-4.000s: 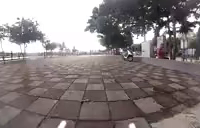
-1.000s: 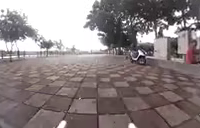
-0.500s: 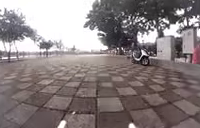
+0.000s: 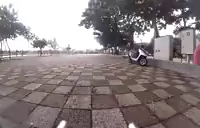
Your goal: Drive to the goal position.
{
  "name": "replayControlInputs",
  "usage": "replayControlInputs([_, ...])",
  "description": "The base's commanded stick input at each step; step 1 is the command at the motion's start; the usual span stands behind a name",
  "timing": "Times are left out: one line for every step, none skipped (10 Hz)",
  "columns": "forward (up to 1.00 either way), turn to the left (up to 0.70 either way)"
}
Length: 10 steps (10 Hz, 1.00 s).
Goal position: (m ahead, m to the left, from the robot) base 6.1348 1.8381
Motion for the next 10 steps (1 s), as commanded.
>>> replayControlInputs([0.7,0.01])
replayControlInputs([0.7,0.01])
replayControlInputs([0.7,0.01])
replayControlInputs([0.7,0.01])
replayControlInputs([0.7,0.01])
replayControlInputs([0.7,0.01])
replayControlInputs([0.7,0.01])
replayControlInputs([0.7,0.01])
replayControlInputs([0.7,0.01])
replayControlInputs([0.7,0.01])
